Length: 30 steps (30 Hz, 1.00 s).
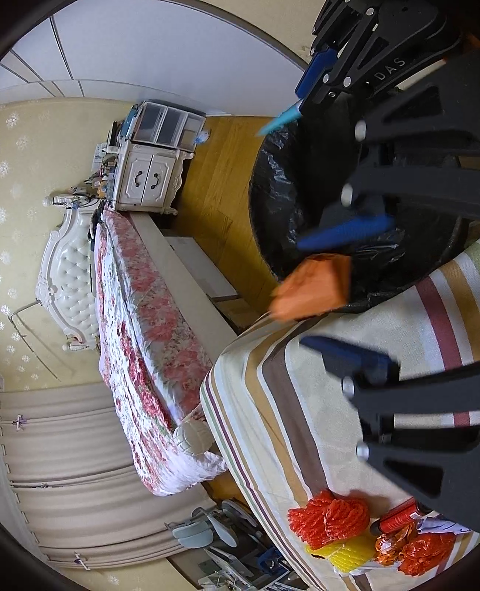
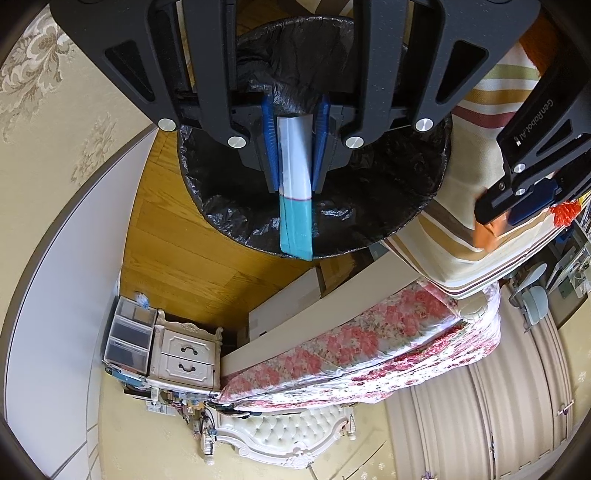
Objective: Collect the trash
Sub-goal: 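Open the left tool over the bin while the right tool opens too, then move both open tools back over the bed toward the items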
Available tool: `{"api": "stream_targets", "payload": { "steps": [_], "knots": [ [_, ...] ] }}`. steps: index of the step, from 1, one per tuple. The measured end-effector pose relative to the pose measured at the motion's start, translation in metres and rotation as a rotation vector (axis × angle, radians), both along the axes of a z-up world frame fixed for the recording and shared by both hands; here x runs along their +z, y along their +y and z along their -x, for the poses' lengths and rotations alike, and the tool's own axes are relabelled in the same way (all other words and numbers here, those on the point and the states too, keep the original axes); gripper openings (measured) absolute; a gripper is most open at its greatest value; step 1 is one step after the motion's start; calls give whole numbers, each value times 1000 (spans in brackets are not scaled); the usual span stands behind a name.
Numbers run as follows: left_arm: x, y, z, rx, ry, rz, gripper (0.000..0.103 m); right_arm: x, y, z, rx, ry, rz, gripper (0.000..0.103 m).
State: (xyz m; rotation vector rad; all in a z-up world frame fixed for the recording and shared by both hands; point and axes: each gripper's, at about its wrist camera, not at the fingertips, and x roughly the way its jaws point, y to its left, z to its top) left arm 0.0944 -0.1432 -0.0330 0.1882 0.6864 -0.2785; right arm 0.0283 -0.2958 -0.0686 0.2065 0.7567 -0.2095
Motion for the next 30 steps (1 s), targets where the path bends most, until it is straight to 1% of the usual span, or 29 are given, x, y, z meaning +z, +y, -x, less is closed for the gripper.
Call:
{"api": "stream_targets", "payload": {
  "steps": [1, 4, 11, 13, 14, 17, 26, 30],
  "knots": [
    [1, 1, 1, 2, -9, 3, 63, 0, 0, 0, -4, -1, 0, 28],
    [1, 1, 2, 5, -19, -6, 71, -2, -1, 0, -10, 4, 2, 28],
    [5, 9, 3, 14, -9, 0, 73, 3, 2, 3, -13, -1, 10, 30],
    [7, 12, 5, 14, -6, -3, 73, 5, 4, 6, -12, -3, 13, 33],
    [8, 14, 7, 16, -7, -5, 73, 7, 6, 6, -12, -5, 14, 37],
    [10, 21, 15, 26, -5, -16, 73, 10, 12, 12, -4, -11, 19, 38],
    [11, 66, 47, 77, 19, -16, 73, 14, 46, 38, 54, -8, 7, 40],
    [16, 91, 64, 107, 12, -15, 73, 16, 67, 48, 98, -9, 10, 41]
  ]
}}
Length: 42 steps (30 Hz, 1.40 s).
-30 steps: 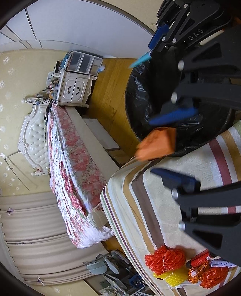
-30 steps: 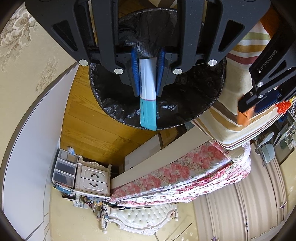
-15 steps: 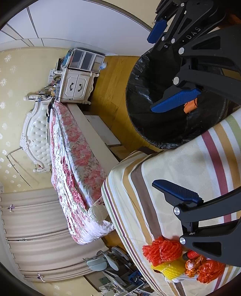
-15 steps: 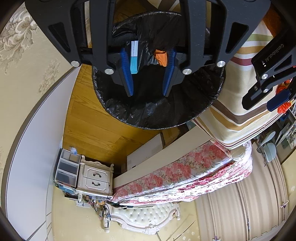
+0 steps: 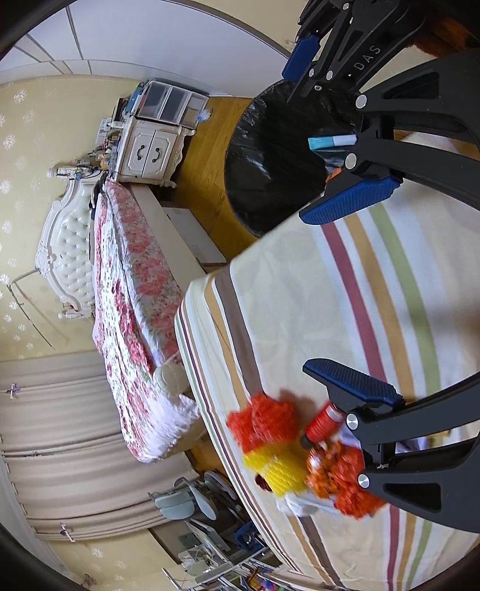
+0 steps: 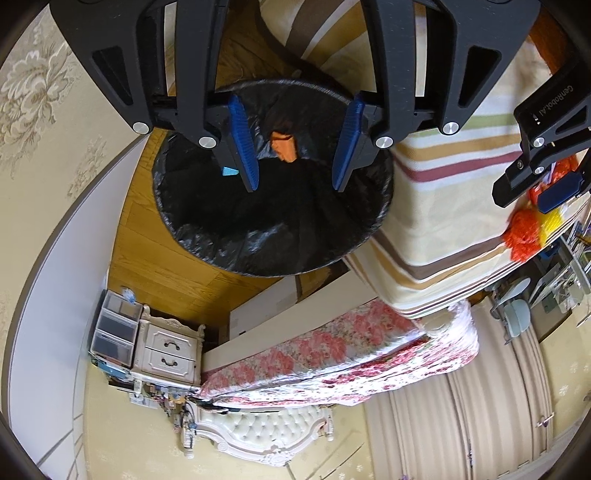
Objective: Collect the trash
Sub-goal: 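Move both open tools back over the bed toward the items, then close the right tool on the amber bottle with yellow label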
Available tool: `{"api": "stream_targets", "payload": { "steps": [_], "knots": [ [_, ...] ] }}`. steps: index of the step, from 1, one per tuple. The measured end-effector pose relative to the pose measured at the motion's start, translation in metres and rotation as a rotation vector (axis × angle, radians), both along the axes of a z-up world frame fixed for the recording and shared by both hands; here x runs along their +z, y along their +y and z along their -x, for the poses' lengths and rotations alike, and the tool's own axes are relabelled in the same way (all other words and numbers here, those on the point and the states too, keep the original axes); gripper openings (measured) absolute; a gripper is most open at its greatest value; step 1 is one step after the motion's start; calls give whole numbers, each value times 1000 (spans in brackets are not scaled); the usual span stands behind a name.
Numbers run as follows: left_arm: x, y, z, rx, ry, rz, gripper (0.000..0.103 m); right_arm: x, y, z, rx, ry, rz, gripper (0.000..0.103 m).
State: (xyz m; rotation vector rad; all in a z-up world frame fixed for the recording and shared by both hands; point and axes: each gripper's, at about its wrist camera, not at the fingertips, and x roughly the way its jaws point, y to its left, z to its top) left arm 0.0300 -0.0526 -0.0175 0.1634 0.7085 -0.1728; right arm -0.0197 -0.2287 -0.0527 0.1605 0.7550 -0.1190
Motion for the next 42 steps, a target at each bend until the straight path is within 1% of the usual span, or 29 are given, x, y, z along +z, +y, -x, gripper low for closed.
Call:
{"api": "stream_targets", "payload": {
  "steps": [5, 9, 11, 18, 28, 31, 35, 42],
  "knots": [
    [9, 36, 20, 53, -21, 10, 73, 3, 31, 9, 68, -5, 7, 42],
    [11, 65, 33, 101, -30, 11, 73, 5, 57, 12, 119, -9, 16, 46],
    [11, 81, 39, 130, -35, 7, 73, 7, 70, 13, 146, -11, 23, 47],
    [2, 133, 55, 226, -25, 4, 73, 12, 119, 14, 248, -13, 42, 48],
    [-6, 199, 64, 355, -17, 7, 73, 14, 189, 8, 394, 5, 62, 48],
    [-9, 213, 64, 386, -18, -1, 73, 12, 205, 6, 425, 17, 62, 48],
    [-14, 231, 66, 417, -4, 16, 73, 8, 222, 3, 457, 34, 72, 48],
    [-21, 246, 66, 439, 11, 37, 73, 1, 241, -5, 477, 62, 103, 47]
  ]
}}
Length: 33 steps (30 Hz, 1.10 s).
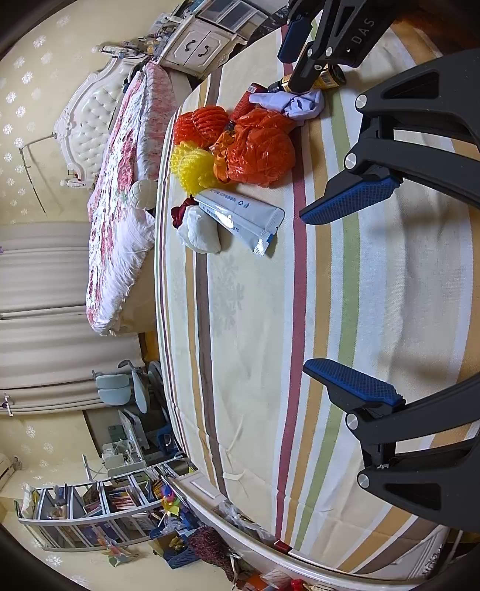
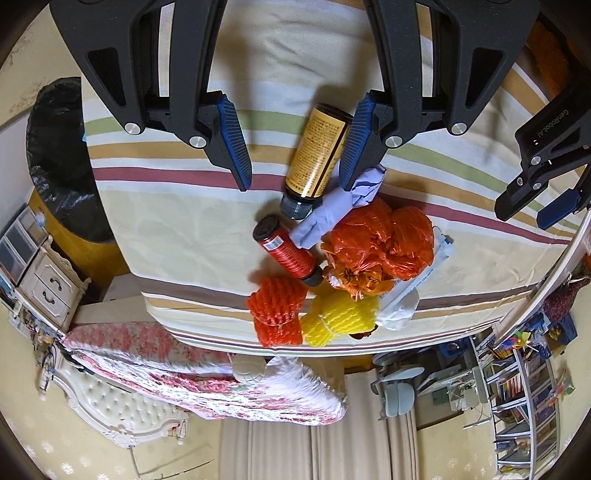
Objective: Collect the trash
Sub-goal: 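Close the right tool on the amber bottle with yellow label, then close the left tool on the red-orange plastic bag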
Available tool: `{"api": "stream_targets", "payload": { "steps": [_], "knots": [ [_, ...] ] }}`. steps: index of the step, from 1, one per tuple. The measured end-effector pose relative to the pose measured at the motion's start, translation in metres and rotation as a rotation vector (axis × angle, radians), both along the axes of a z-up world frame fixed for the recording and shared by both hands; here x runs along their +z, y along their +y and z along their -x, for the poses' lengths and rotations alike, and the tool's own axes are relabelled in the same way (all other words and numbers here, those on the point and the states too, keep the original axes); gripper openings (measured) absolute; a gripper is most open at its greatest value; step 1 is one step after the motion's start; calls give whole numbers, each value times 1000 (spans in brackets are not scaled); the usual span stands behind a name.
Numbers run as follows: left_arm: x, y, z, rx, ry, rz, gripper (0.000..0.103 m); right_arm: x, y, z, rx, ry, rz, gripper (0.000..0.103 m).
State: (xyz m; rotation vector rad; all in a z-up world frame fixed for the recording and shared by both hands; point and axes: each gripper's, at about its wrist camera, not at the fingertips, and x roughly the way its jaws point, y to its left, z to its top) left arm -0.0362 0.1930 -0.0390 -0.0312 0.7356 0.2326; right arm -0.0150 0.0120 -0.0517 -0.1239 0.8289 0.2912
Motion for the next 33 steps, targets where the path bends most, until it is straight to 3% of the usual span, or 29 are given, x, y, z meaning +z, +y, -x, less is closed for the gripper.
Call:
{"api": "stream_targets", "payload": {
  "steps": [4, 6, 33],
  "knots": [
    [-2, 2, 0, -2, 3, 11, 73, -2, 1, -1, -2, 8, 2, 39],
    [-3, 1, -1, -5, 3, 11, 73, -4, 2, -1, 1, 15, 11, 25],
    [-2, -57, -28, -143, -7, 24, 75, -13, -77, -23, -155, 9, 8, 23]
  ]
}}
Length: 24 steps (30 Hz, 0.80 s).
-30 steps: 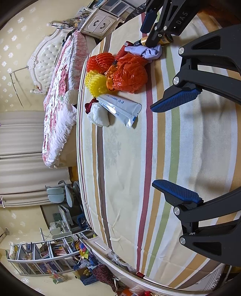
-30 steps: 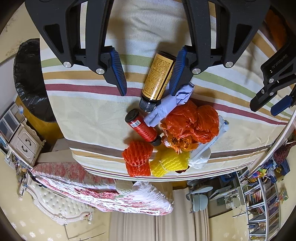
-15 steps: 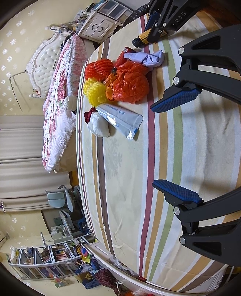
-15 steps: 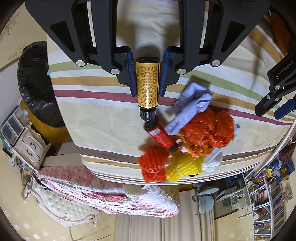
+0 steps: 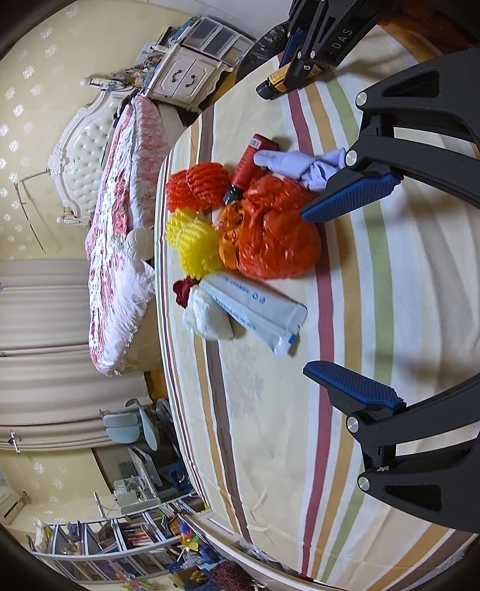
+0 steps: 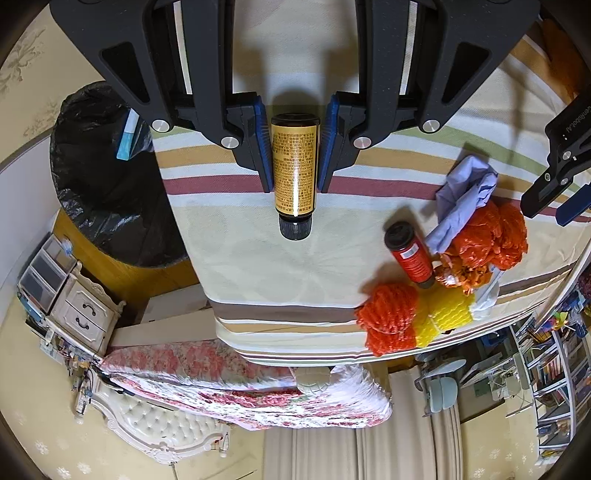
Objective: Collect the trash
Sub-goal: 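Close the left tool on the red-orange plastic bag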
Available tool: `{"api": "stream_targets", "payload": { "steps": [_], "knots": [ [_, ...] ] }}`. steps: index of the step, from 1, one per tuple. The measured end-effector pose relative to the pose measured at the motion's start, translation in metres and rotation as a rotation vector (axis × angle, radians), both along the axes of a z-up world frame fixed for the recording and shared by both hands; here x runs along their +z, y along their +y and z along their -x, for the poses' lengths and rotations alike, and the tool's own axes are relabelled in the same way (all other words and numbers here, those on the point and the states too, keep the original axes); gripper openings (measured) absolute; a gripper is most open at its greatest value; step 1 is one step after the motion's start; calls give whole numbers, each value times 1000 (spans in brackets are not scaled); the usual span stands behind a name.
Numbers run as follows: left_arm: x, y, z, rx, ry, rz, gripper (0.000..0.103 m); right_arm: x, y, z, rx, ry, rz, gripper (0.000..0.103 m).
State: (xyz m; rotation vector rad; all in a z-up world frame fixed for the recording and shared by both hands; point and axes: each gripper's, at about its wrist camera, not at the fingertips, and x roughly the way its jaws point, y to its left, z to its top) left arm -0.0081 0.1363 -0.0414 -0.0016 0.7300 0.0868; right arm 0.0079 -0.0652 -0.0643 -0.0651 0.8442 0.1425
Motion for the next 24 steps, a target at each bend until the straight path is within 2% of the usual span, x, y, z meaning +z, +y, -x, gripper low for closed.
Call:
{"api": "stream_targets", "payload": {
  "steps": [10, 19, 21, 22, 24],
  "knots": [
    [1, -23, -22, -60, 4, -2, 77, -2, -4, -7, 9, 13, -27, 23],
    [-3, -25, -41, -50, 56, 8, 77, -3, -4, -14, 26, 20, -34, 23],
    [-4, -20, -40, -51, 62, 37, 74, -3, -3, -14, 31, 20, -32, 23],
    [-4, -19, -40, -53, 67, 49, 68, -3, -2, -14, 32, 20, -31, 23],
    [-6, -16, -39, -56, 78, 62, 64, -3, -2, -13, 36, 19, -28, 23]
  ]
}}
